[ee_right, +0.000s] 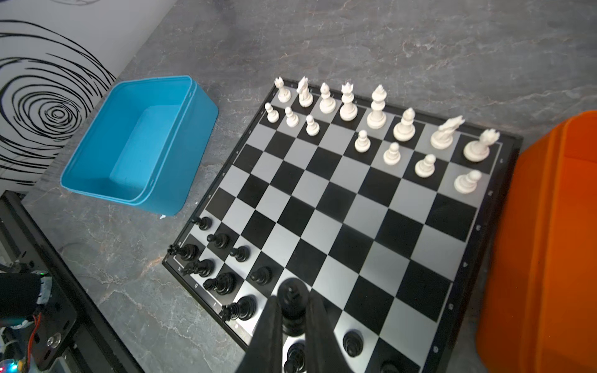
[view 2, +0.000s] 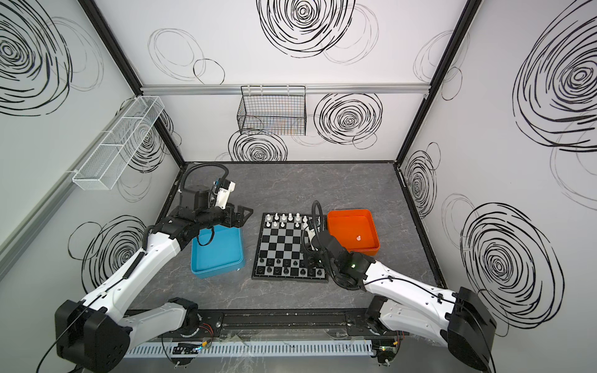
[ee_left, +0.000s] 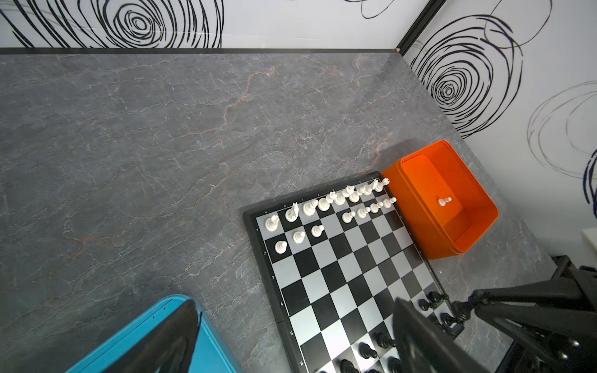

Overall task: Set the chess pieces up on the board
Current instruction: 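Move the black king with the right gripper over the near black back row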

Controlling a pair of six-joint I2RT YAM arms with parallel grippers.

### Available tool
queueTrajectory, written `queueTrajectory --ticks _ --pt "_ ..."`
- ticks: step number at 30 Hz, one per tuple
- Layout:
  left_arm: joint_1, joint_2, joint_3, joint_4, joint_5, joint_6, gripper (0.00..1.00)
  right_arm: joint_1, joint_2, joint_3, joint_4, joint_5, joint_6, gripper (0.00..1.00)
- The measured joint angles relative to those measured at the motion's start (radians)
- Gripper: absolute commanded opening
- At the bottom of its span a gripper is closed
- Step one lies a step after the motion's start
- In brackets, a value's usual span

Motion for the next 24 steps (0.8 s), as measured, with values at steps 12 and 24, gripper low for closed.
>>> queueTrajectory --ticks 12,24 --pt "0.0 -0.021 -0.066 0.038 -0.003 -0.002 0.96 0.171 0.003 -0.071 0.087 0.161 0.111 0.14" --pt "0.0 -0.021 -0.106 0.083 -0.003 -0.002 0.96 0.293 0.063 -0.132 0.166 0.282 0.195 0.14"
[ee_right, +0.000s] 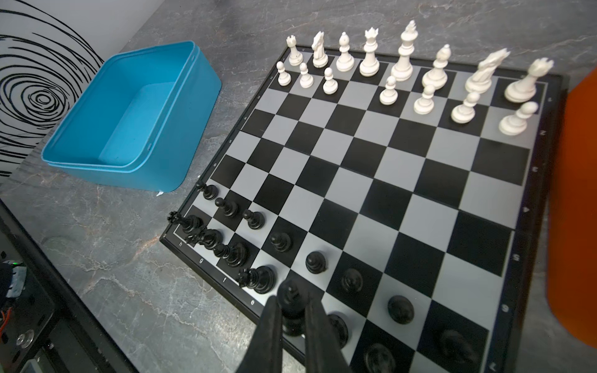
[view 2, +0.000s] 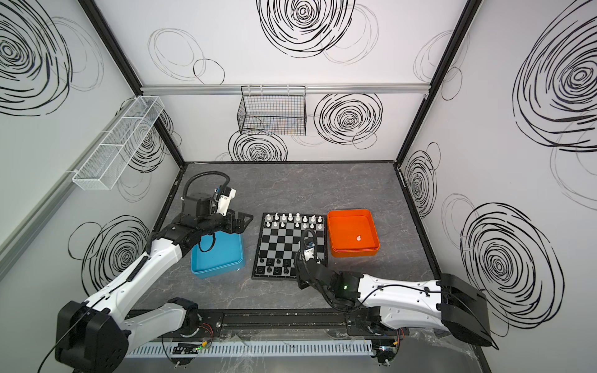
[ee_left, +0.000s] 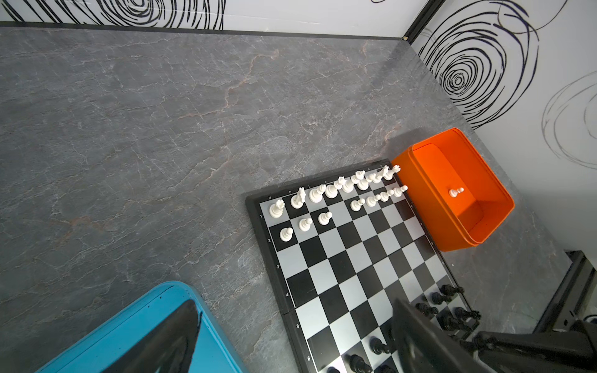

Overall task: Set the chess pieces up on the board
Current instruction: 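Move the black king with the right gripper over the near black back row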

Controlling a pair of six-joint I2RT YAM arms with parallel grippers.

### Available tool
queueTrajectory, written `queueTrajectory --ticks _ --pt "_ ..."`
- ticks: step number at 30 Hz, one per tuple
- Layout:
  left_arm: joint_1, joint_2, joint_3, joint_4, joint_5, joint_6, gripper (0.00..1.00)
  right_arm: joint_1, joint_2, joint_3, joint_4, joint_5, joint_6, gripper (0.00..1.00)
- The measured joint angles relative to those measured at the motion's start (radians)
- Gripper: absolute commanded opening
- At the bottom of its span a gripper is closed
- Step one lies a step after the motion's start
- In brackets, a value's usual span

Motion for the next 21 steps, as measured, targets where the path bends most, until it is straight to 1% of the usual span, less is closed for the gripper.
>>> queueTrajectory --ticks 8,21 --pt "0.0 0.0 -0.019 0.01 0.003 0.0 0.96 0.035 0.075 0.0 0.038 0.032 0.041 0.14" --pt "0.0 0.001 -0.02 0.022 0.008 0.0 0.96 0.046 0.15 0.0 0.086 0.035 0.072 0.15"
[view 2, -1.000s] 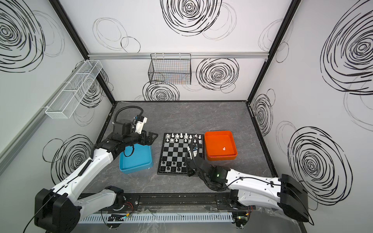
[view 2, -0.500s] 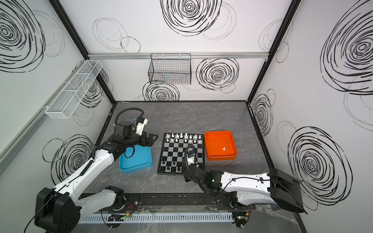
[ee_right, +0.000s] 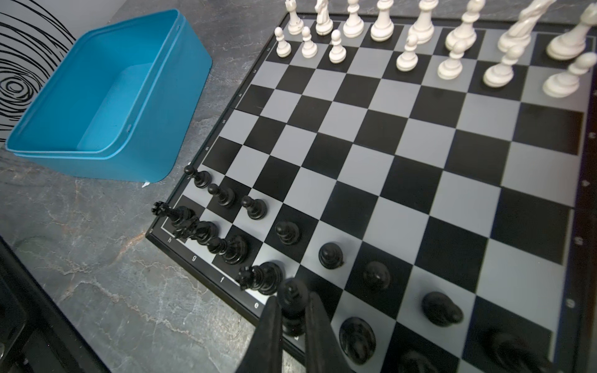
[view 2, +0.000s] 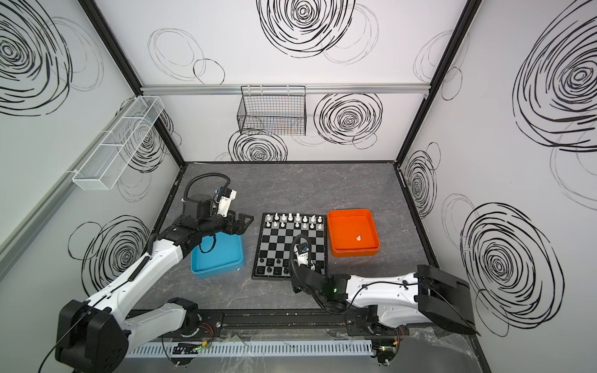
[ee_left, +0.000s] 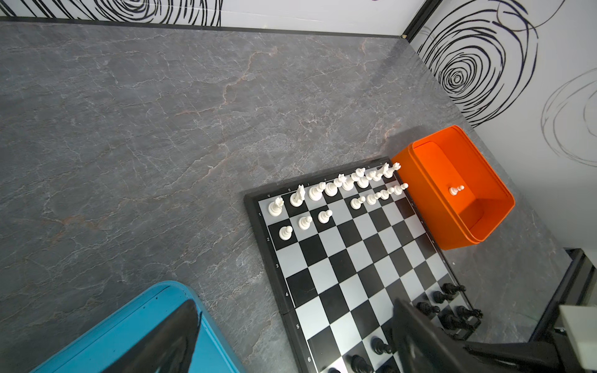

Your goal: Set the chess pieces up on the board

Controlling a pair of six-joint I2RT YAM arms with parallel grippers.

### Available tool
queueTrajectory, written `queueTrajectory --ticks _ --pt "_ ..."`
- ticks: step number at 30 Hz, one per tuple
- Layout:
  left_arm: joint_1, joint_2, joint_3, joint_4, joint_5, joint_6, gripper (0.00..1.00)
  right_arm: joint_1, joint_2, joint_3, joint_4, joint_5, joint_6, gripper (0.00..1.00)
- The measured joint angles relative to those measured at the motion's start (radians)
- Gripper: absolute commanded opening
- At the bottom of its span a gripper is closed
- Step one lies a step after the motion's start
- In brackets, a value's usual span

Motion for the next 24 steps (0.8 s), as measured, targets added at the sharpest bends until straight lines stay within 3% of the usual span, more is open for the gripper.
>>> queueTrajectory --ticks 24 --pt "-0.007 0.013 0.0 0.0 0.008 -0.001 0.96 0.0 0.066 0.0 0.003 0.023 0.026 0.18"
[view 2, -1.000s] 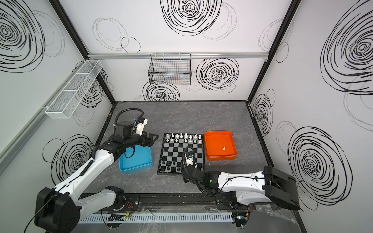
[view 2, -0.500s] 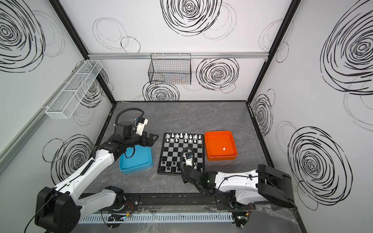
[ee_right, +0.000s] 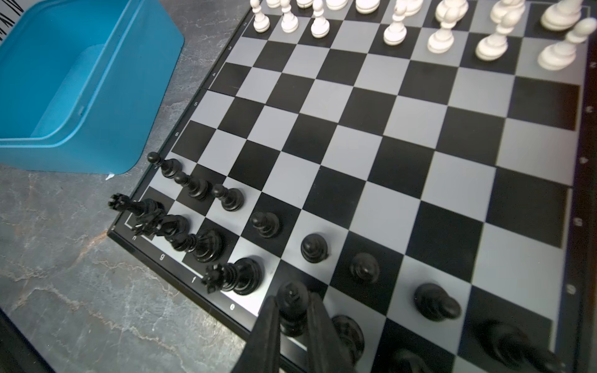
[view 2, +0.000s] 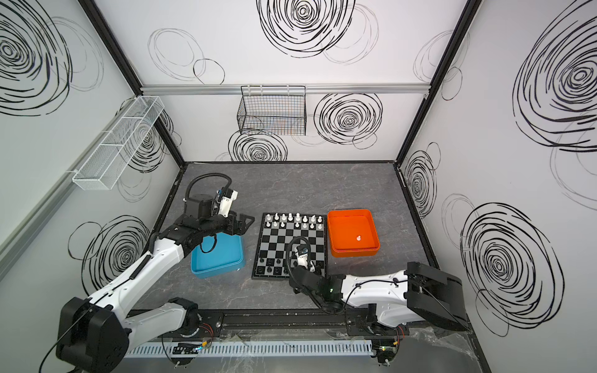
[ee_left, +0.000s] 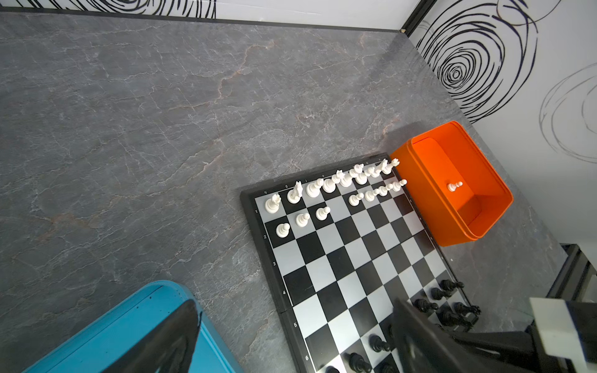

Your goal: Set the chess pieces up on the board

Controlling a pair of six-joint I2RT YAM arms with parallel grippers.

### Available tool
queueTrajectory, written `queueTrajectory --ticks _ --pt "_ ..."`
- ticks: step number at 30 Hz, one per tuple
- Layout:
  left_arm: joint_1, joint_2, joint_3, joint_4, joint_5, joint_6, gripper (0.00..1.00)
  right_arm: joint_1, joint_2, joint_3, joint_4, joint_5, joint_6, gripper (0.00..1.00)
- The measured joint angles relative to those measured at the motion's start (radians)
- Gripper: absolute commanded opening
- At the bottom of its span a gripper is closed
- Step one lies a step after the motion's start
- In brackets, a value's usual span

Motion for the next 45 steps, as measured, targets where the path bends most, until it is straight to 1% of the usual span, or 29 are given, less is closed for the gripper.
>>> queueTrajectory --ticks 25,33,45 --pt "-0.006 0.019 0.0 0.001 0.003 -0.001 0.96 0.0 0.007 0.001 0.02 0.011 -0.005 0.19" --pt "-0.008 0.026 0.0 0.003 0.003 -0.005 0.96 0.0 0.016 0.001 0.024 0.011 -0.01 0.25" --pt "-0.015 0.03 0.0 0.006 0.003 -0.008 0.96 0.0 0.016 0.002 0.026 0.011 -0.013 0.3"
